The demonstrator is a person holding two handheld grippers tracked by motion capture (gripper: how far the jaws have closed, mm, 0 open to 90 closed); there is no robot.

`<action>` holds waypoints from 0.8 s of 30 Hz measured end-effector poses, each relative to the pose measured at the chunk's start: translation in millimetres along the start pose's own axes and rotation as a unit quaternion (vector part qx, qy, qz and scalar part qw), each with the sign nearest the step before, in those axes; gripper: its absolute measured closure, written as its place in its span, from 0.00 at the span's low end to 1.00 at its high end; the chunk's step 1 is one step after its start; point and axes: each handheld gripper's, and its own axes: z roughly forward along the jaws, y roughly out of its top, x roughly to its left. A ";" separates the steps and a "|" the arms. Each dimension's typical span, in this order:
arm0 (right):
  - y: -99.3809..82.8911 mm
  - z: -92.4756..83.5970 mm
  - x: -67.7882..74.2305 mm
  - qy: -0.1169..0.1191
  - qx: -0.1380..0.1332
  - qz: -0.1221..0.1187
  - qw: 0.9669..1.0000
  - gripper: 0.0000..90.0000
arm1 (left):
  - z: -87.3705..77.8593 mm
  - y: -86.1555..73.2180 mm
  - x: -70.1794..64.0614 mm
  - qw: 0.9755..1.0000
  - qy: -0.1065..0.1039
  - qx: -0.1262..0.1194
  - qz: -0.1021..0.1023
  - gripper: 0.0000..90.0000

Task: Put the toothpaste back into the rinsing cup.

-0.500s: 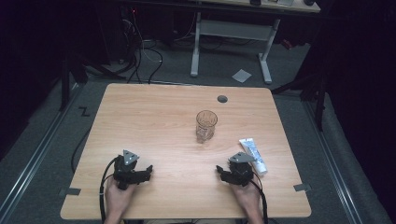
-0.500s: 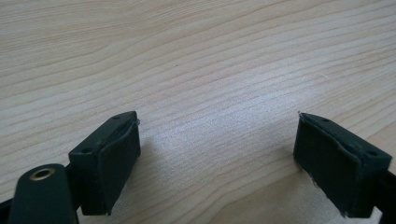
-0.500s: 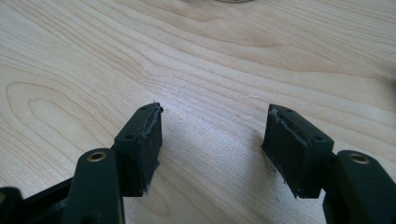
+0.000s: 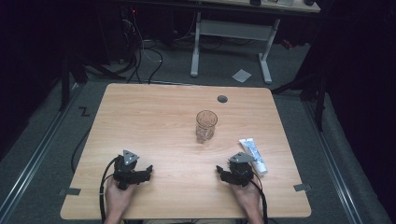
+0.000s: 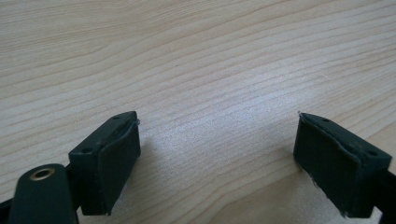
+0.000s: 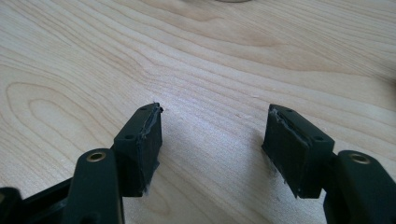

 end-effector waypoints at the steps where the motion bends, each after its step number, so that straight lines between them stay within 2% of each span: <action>1: 0.0 0.0 0.0 0.000 0.000 0.000 1.000 0.41 | 0.0 0.0 0.0 1.000 0.000 0.000 0.000 0.17; 12: -0.3 -0.4 0.7 0.000 0.000 0.000 1.000 0.41 | 0.0 0.1 0.0 1.000 0.000 0.000 0.000 0.17; 20: -2.1 -3.4 1.7 -0.018 -0.004 0.001 1.000 0.46 | 0.0 0.1 0.0 1.000 0.000 0.000 0.000 0.17; 24: -4.2 -6.4 0.3 -0.015 -0.008 0.003 1.000 0.47 | 0.0 0.1 0.0 1.000 0.000 0.000 0.000 0.17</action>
